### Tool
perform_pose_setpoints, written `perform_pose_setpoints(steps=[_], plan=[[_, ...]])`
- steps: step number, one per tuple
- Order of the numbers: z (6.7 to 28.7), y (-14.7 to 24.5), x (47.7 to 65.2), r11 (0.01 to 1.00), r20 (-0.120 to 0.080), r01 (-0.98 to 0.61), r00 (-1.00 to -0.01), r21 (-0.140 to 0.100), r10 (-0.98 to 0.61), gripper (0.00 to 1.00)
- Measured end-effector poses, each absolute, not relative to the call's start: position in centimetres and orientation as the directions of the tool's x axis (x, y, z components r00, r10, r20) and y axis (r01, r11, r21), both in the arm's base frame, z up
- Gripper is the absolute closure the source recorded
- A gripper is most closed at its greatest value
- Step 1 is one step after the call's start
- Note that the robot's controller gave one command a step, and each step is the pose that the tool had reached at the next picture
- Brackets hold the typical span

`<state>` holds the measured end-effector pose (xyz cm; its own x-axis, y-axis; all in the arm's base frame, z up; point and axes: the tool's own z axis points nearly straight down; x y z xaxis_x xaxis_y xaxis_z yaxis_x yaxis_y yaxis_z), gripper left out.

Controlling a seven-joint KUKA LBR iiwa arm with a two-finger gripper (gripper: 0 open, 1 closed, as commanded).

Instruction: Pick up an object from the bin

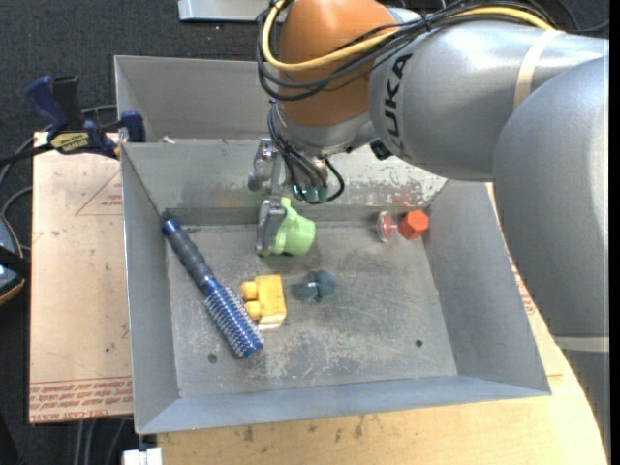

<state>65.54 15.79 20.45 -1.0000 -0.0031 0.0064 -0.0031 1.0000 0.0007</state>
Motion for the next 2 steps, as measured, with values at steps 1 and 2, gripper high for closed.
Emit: perform_pose_setpoints(steps=[1, 2], plan=[[8.5, 10.3, 64.0, 0.952, -0.01, -0.306, -0.952, 0.002, -0.306, 0.0], [8.1, 4.4, 64.2, 0.951, -0.023, -0.309, -0.951, 0.0, -0.309, 0.0]])
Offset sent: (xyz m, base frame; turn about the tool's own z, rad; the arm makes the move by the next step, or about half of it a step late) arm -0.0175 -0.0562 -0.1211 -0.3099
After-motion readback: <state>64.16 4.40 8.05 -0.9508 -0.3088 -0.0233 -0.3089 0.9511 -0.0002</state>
